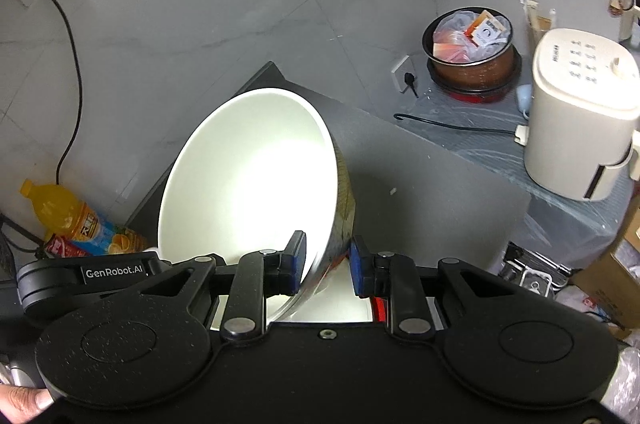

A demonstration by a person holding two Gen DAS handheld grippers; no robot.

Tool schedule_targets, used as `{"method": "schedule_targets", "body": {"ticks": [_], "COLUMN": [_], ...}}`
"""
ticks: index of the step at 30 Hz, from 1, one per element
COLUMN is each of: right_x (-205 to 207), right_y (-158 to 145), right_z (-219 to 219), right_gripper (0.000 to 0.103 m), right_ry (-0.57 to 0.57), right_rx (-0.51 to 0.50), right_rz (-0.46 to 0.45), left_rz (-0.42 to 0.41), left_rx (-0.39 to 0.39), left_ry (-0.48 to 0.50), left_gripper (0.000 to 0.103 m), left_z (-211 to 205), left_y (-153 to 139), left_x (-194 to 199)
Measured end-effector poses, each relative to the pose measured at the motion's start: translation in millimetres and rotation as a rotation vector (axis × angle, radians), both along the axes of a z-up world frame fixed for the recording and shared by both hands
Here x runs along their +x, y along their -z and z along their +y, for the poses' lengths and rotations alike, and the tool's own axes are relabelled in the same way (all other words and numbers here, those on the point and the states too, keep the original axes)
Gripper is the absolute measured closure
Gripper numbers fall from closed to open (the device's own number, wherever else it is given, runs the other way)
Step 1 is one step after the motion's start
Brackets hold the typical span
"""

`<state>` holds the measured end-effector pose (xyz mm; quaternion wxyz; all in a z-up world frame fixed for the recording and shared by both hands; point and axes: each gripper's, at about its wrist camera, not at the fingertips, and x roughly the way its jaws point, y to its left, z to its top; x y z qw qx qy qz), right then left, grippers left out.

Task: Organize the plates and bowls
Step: 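Lift the smaller cream bowl and lower it onto the bowl stack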

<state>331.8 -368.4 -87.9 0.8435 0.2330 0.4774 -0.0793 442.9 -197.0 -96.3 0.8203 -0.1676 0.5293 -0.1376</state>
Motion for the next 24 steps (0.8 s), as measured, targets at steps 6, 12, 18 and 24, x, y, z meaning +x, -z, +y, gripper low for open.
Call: {"method": "schedule_targets", "body": {"ticks": [6,12,18,24], "right_x": [-25.7,-48.6,-50.4,-47.7], "right_y": [0.6,2.8,10.0,15.7], "right_z": [9.3,21.9,29.0,33.9], "right_gripper": [0.080,0.080,0.080,0.080], "right_ry": [0.015,0.017,0.016,0.000], "right_rx": [-0.007,-0.018,-0.021,-0.033], "right_rz": [0.009,0.018,0.029,0.042], "left_rz": [0.015,0.028,0.043,0.058], "left_rx": [0.001,0.011,0.040,0.084], "left_ry": [0.021,0.036,0.045,0.039], "left_gripper": [0.092,0.092,0.092,0.092], "left_z": [7.1,15.4,23.0,27.2], "left_y": [6.7,14.4,25.2,32.9], "left_x": [-27.3,-50.2,-55.2,-54.9]}}
